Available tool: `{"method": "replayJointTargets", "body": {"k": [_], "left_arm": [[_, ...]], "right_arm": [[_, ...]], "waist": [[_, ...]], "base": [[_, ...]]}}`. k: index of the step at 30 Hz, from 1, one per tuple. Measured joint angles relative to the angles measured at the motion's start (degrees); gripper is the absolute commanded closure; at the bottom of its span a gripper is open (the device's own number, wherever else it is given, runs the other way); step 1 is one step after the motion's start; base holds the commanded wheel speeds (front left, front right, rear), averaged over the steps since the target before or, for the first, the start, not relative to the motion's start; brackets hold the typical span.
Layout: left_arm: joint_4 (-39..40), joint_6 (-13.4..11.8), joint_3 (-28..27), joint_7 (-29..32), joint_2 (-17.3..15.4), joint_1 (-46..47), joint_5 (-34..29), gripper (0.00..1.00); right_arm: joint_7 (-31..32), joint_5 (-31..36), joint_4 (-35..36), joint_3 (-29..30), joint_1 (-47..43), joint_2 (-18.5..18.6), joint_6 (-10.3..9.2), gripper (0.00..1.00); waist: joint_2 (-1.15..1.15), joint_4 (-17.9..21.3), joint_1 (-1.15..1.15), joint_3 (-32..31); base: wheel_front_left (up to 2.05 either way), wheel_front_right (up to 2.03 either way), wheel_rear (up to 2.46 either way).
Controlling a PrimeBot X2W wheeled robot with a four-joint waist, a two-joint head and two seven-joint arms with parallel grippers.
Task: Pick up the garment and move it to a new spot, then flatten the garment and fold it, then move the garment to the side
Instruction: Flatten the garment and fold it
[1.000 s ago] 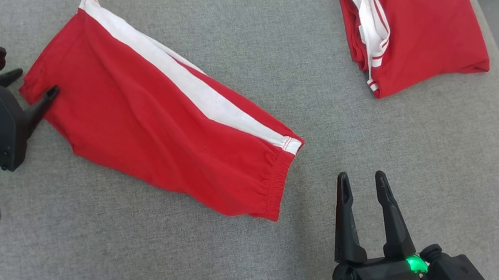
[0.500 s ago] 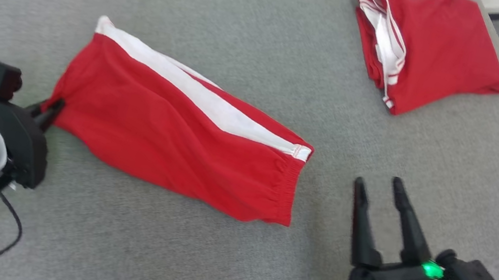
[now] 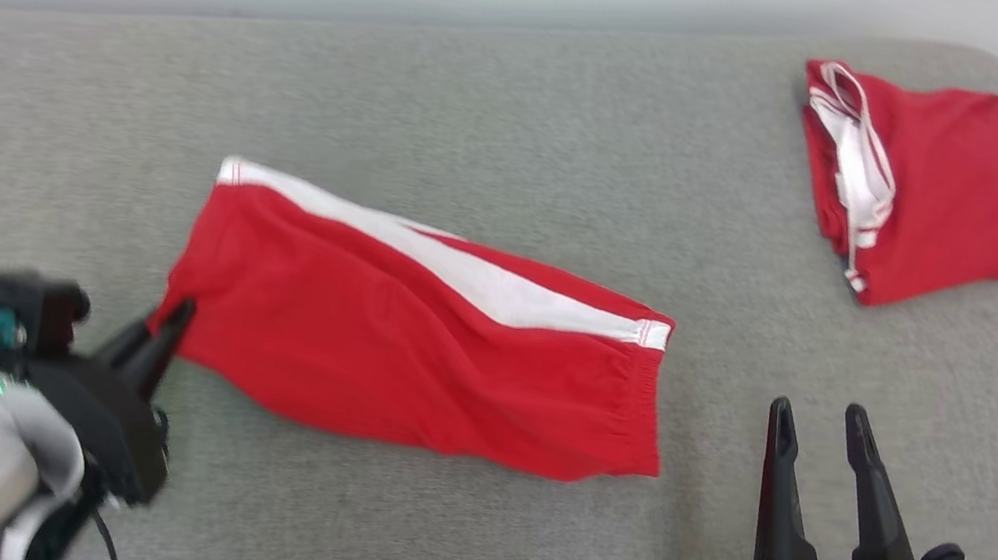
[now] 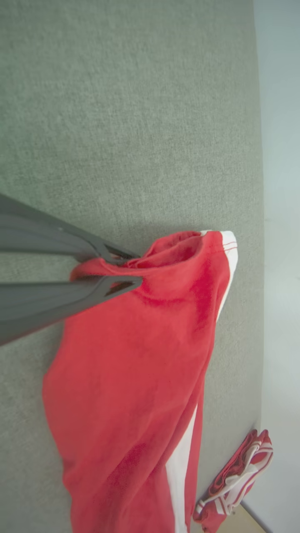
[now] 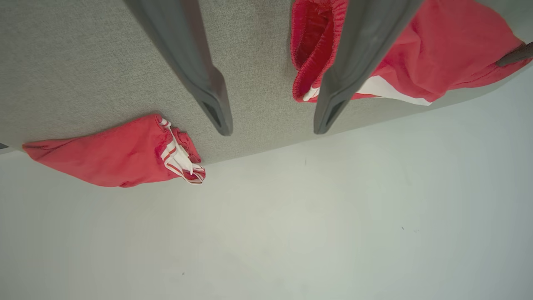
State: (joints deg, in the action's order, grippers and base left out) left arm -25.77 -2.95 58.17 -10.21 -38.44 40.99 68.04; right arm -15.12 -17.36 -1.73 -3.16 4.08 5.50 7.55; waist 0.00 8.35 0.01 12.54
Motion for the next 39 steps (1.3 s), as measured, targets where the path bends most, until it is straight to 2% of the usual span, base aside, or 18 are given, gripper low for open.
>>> {"method": "replayJointTargets", "body": {"k": [8, 12, 14, 18, 19, 20, 21, 23, 25, 28, 30, 31, 33, 39], "left_arm": [[10.3, -6.6, -3.2, -4.1, -0.4, -10.8, 2.2, 1.00], [11.2, -7.3, -4.2, -4.5, -0.1, -14.5, 1.4, 1.00], [11.4, -6.6, -5.0, -4.7, 1.0, -16.4, 2.4, 1.00], [10.7, -6.9, -6.2, -4.8, 2.5, -18.4, 0.7, 1.00], [10.3, -7.2, -7.0, -4.8, 2.7, -18.6, -1.0, 0.86], [10.3, -7.3, -7.9, -4.8, 3.0, -18.7, -2.3, 0.30], [10.3, -7.4, -9.2, -4.8, 3.6, -19.1, -3.5, 0.00], [10.4, -7.1, -12.6, -4.8, 4.9, -20.5, -6.0, 0.00], [11.0, -6.6, -19.2, -4.8, 7.1, -23.5, -10.8, 0.00], [12.5, -6.2, -26.2, -4.8, 9.3, -26.5, -19.5, 0.00], [14.1, -6.7, -30.3, -4.8, 10.6, -28.8, -26.9, 0.00], [15.5, -7.7, -33.4, -4.8, 12.4, -30.6, -28.9, 0.00], [17.8, -7.8, -38.0, -4.8, 15.6, -34.0, -33.4, 0.00], [20.7, -5.0, -47.0, -4.8, 21.8, -41.3, -45.2, 0.00]], "right_arm": [[0.0, -0.2, -1.2, 1.0, -1.9, -0.4, 0.00, 0.00], [0.0, -0.2, -2.1, 0.9, -2.5, -0.5, 0.00, 0.00], [0.0, -0.2, -2.5, 0.8, -2.8, -0.5, 0.00, 0.00], [0.0, -0.2, -2.9, 0.9, -2.9, -0.5, 0.00, 0.00], [0.0, -0.2, -3.0, 0.9, -2.9, -0.5, 0.00, 0.00], [0.0, -0.2, -3.0, 0.8, -2.9, -0.5, 0.00, 0.00], [0.0, -0.2, -3.1, 0.8, -2.9, -0.5, 0.00, 0.00], [0.0, -0.2, -3.3, 0.9, -2.9, -0.4, -0.01, 0.00], [0.0, -0.2, -3.4, 0.9, -3.0, -0.3, 0.00, 0.00], [0.0, -0.2, -3.7, 1.1, -3.0, -0.3, 0.00, 0.00], [0.0, -0.2, -3.7, 1.1, -3.0, -0.3, 0.00, 0.00], [0.0, -0.2, -3.8, 1.1, -3.0, -0.4, 0.00, 0.00], [0.0, -0.3, -3.8, 1.2, -3.0, -0.5, 0.00, 0.00], [0.0, -0.3, -4.3, 0.8, -3.6, -0.9, 0.00, 0.00]], "waist": [[0.00, -3.1, 0.00, -1.7], [0.00, -3.9, 0.00, -2.5], [0.00, -4.1, 0.00, -2.9], [0.00, -4.5, 0.00, -3.5], [0.00, -4.7, 0.00, -3.6], [0.00, -4.8, -0.01, -3.7], [0.00, -5.0, 0.00, -3.9], [0.00, -5.2, 0.00, -4.2], [0.00, -5.4, 0.00, -4.8], [0.00, -5.6, 0.00, -5.3], [0.00, -5.7, 0.00, -5.7], [0.00, -5.7, 0.00, -5.8], [0.00, -5.8, 0.00, -6.1], [0.00, -6.2, 0.00, -6.6]], "base": [[0.00, 0.00, 0.00], [0.00, 0.00, 0.00], [0.00, 0.00, 0.00], [0.00, 0.00, 0.00], [0.00, 0.00, 0.00], [0.00, 0.00, 0.00], [0.00, 0.00, 0.00], [0.00, 0.00, 0.00], [0.00, 0.00, 0.00], [0.00, 0.00, 0.00], [0.00, 0.00, 0.00], [0.00, 0.00, 0.00], [0.00, 0.00, 0.00], [0.00, 0.00, 0.00]]}}
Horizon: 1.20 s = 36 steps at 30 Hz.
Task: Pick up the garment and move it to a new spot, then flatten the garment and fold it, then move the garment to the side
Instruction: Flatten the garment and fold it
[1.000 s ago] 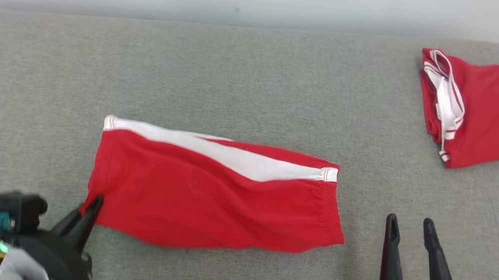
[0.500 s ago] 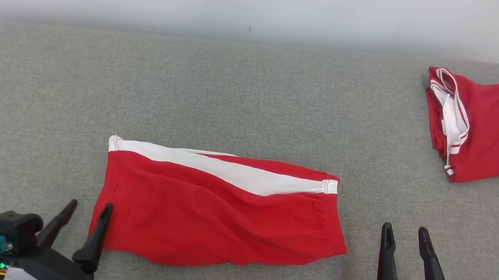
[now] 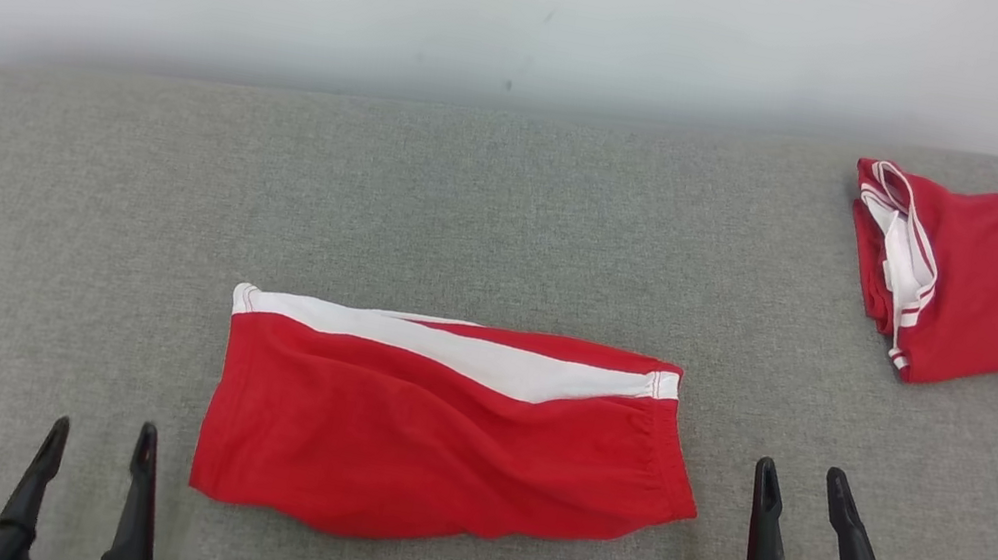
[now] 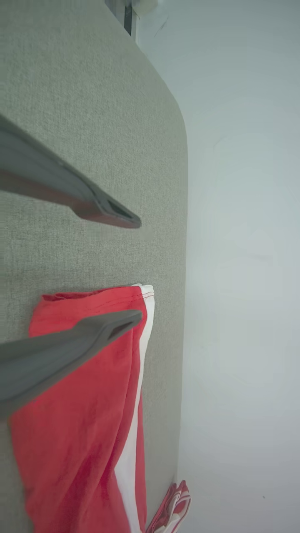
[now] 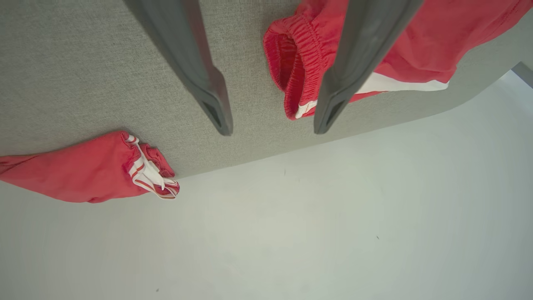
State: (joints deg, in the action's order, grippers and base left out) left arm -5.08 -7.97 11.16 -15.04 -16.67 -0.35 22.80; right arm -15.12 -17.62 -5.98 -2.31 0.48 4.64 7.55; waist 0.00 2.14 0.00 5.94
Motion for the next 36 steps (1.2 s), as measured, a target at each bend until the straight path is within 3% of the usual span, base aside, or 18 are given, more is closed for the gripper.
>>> {"method": "replayJointTargets", "body": {"k": [6, 15, 26, 36], "left_arm": [[0.5, 4.0, -6.3, 0.0, 5.9, -3.2, -7.1, 0.00], [-1.8, 9.6, -11.2, 0.0, 11.0, -3.4, -12.8, 0.00], [-3.1, 12.5, -12.7, 0.0, 12.9, -2.4, -15.9, 0.00], [-4.2, 13.5, -12.7, 0.0, 13.6, -1.0, -16.3, 0.00]], "right_arm": [[0.0, 0.1, -1.2, 0.1, -0.3, -0.2, 0.00, 0.00], [0.0, 1.0, -4.3, -0.1, 0.3, -0.2, 0.00, 0.00], [0.0, 2.7, -14.2, -3.0, 9.0, 1.5, 0.00, 0.00], [0.0, 3.6, -31.2, -3.3, 18.1, 1.9, 0.00, 0.00]], "waist": [[0.00, -0.7, 0.00, -0.1], [0.00, -1.6, -0.01, 0.1], [0.00, -3.3, -0.01, 0.9], [0.00, -6.1, -0.01, 2.0]], "base": [[0.00, 0.00, 0.00], [0.00, 0.00, 0.00], [0.00, 0.00, 0.00], [0.00, 0.00, 0.00]]}}
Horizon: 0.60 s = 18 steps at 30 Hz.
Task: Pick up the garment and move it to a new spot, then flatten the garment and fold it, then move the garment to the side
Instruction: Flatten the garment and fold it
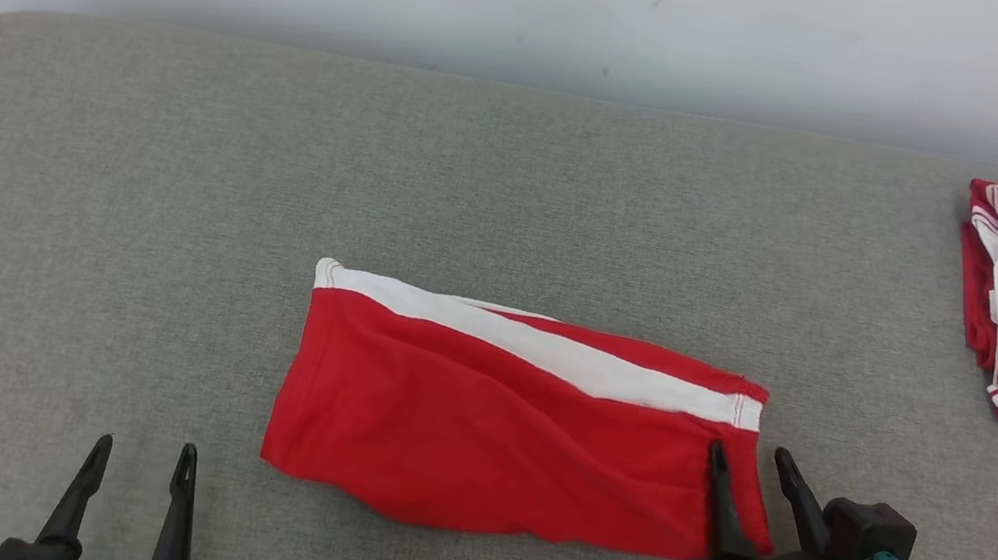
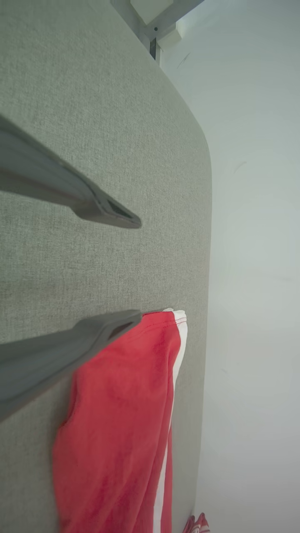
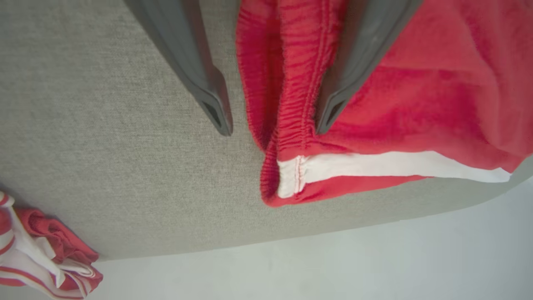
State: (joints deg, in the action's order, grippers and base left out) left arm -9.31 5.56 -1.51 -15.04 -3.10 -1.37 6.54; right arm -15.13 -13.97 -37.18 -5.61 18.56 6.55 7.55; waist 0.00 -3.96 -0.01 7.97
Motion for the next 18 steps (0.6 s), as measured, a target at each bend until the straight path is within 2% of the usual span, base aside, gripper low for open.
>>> {"method": "replayJointTargets", "body": {"k": [9, 10, 11, 12, 13, 14, 18], "left_arm": [[-0.1, 0.0, 0.3, 0.0, 0.1, 0.1, 0.5, 0.00], [-0.2, 0.0, 0.5, 0.0, 0.1, 0.1, 0.5, 0.00], [-0.2, 0.0, 0.6, 0.0, 0.1, 0.1, 0.6, 0.00], [-0.3, 0.0, 0.7, 0.0, 0.1, 0.1, 0.6, 0.00], [-0.4, -0.1, 0.8, 0.0, 0.1, 0.1, 0.7, 0.00], [-0.4, -0.1, 0.9, 0.0, 0.1, 0.1, 0.8, 0.00], [-0.7, -0.1, 1.0, 0.0, 0.1, 0.1, 1.0, 0.00]], "right_arm": [[0.0, -2.2, -11.6, -1.2, 5.0, 0.4, 0.00, 0.00], [0.0, -2.8, -12.2, -1.7, 5.3, 0.5, 0.00, 0.20], [-0.1, -3.3, -13.0, -2.5, 5.7, 0.5, 0.00, 0.53], [-0.1, -4.0, -13.8, -3.3, 6.1, 0.4, 0.00, 0.74], [-0.1, -4.8, -14.5, -4.3, 6.5, 0.4, 0.00, 0.74], [-0.1, -5.6, -15.2, -5.2, 6.9, 0.4, 0.00, 1.00], [0.0, -9.0, -17.3, -8.0, 8.7, 1.1, 0.00, 1.00]], "waist": [[0.00, -0.7, 0.00, 0.3], [0.00, -0.7, 0.00, 0.3], [0.00, -0.7, 0.00, 0.3], [0.00, -0.7, 0.00, 0.2], [0.00, -0.6, 0.00, 0.2], [0.00, -0.6, 0.01, 0.1], [0.00, -0.4, 0.00, -0.1]], "base": [[0.00, 0.00, 0.00], [0.00, 0.00, 0.00], [0.00, 0.00, 0.00], [0.00, 0.00, 0.00], [0.00, 0.00, 0.00], [0.00, 0.00, 0.00], [0.00, 0.00, 0.00]]}}
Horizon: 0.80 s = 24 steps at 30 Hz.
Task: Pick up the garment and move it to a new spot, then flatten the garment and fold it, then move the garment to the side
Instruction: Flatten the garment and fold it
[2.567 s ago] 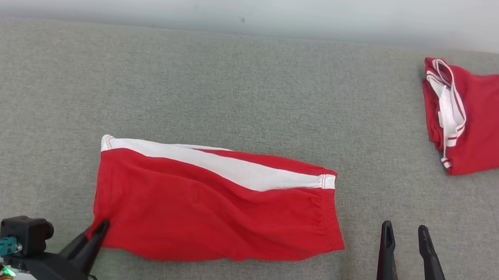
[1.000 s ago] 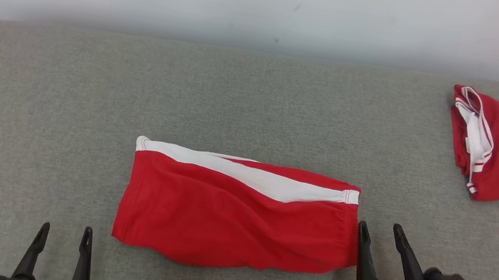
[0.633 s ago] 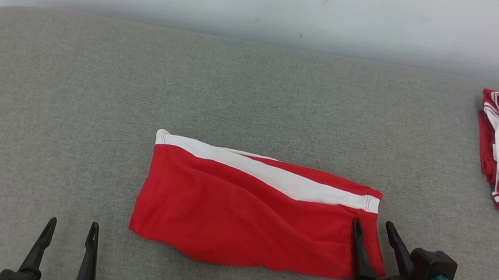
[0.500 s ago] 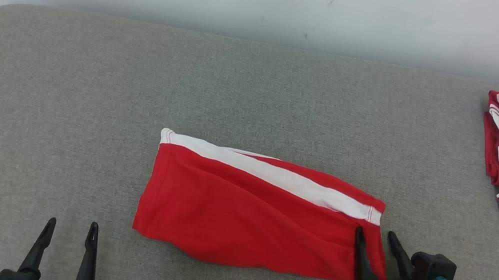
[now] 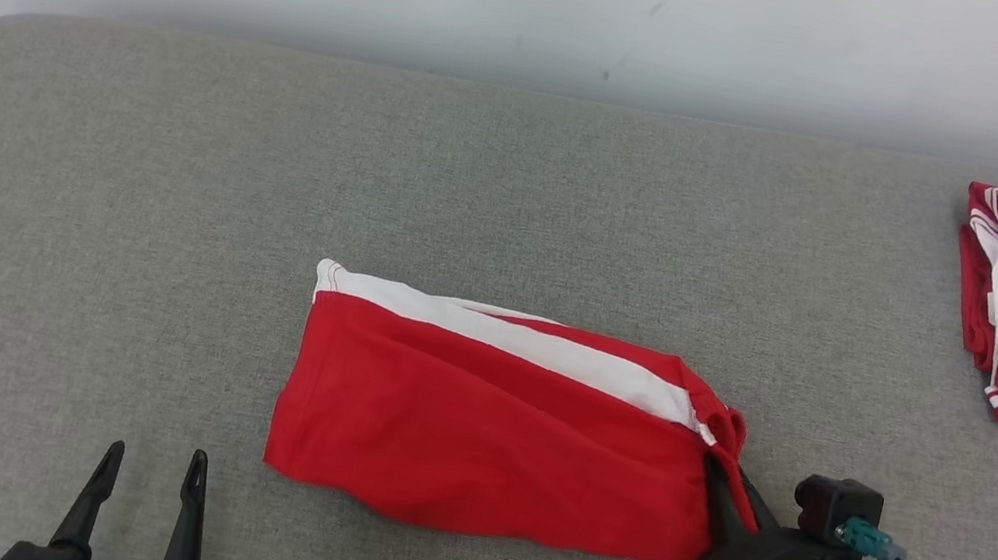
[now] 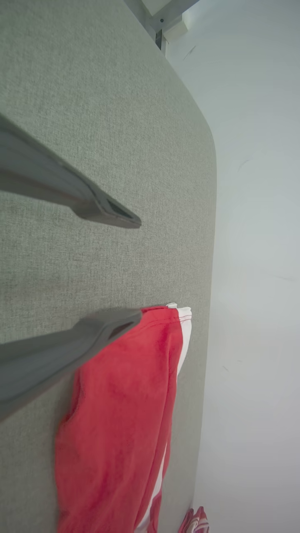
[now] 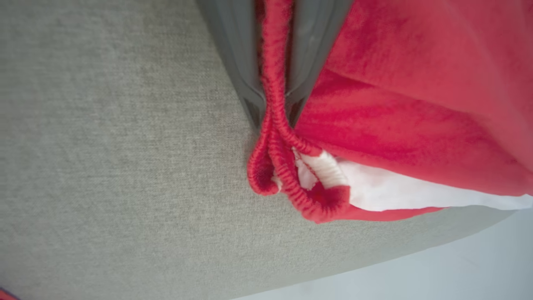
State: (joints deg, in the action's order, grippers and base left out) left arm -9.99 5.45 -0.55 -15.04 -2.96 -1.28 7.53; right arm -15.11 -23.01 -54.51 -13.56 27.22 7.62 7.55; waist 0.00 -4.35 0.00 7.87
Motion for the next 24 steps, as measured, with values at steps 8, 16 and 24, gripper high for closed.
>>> {"method": "replayJointTargets", "body": {"k": [8, 16, 24], "left_arm": [[-0.3, 0.0, 0.7, 0.0, 0.0, 0.0, 0.1, 0.00], [-0.8, 0.1, 1.1, 0.0, 0.0, -0.9, 0.7, 0.00], [-1.1, 0.2, 1.0, 0.0, 0.0, -0.9, 1.6, 0.00]], "right_arm": [[1.0, -5.3, -1.6, -2.2, 3.7, 9.0, 0.01, 1.00], [1.5, -9.8, -1.4, -3.3, 4.5, 17.6, 0.00, 1.00], [7.7, -19.7, 6.8, -6.8, 4.5, 17.2, 0.00, 1.00]], "waist": [[0.00, 0.7, 0.00, -0.7], [0.00, 1.7, 0.00, -1.5], [0.00, 3.4, 0.00, -1.9]], "base": [[0.00, 0.00, 0.00], [0.00, 0.00, 0.00], [0.00, 0.00, 0.00]]}}
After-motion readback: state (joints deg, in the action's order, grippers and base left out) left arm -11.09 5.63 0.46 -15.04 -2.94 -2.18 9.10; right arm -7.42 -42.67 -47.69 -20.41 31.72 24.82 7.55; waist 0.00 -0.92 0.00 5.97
